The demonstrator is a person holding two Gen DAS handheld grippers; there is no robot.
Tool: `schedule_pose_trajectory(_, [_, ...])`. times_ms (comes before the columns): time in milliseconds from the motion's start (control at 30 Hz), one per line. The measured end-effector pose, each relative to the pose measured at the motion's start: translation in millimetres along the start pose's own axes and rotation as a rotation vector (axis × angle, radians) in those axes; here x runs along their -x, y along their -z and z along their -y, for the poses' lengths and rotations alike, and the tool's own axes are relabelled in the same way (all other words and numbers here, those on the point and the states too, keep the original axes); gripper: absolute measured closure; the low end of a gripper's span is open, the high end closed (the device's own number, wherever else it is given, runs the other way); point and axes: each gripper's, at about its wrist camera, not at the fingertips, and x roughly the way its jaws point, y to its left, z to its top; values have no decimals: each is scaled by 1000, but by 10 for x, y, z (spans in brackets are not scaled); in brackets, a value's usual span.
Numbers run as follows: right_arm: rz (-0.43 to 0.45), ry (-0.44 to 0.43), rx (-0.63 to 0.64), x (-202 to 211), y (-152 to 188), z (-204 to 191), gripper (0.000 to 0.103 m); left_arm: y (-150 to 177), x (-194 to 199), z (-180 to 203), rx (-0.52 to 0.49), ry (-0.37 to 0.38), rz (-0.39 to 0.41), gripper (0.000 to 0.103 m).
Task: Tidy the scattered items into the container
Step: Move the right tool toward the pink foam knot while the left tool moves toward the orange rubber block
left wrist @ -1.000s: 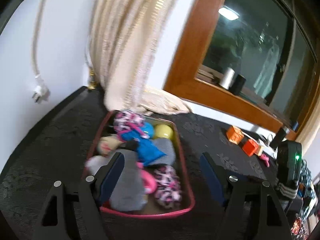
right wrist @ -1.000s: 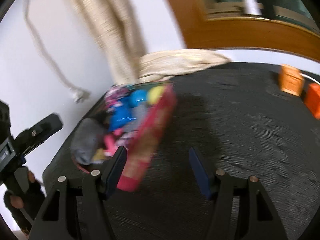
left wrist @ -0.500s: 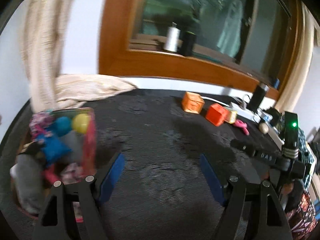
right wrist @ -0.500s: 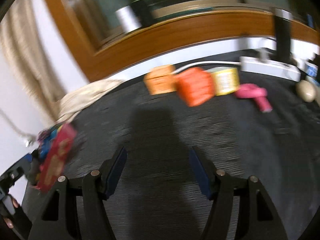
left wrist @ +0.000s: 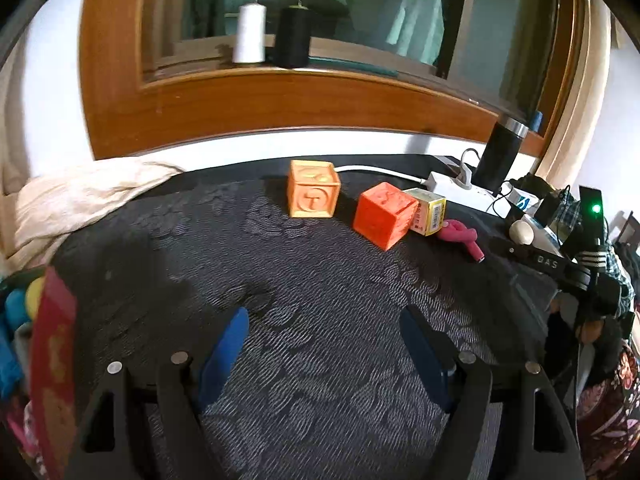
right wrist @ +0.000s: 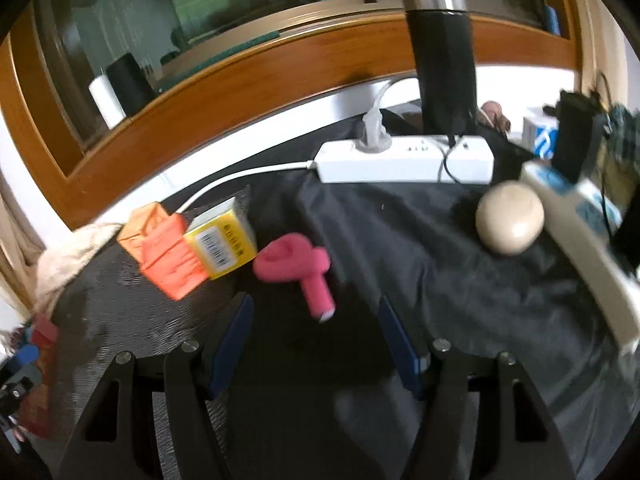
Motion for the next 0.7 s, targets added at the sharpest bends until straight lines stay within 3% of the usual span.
schedule_pose_trajectory(333, [-41,12,257,-377,-131,-379,31,8,-331,-35,-7,-2,-59,23])
schedule_pose_trajectory(533, [-87,48,251,-604,-117,-384,31,9,-385,-70,2,-5,-66,23])
schedule_pose_trajectory(600, [-102,41,235,-646,-118,-349,42,14,-412,-58,-2,-1,-68,23])
schedule_pose_trajectory(700, [-103,33,213,-616,-99,-314,43,17,-484,-29,-6,21,-76,23])
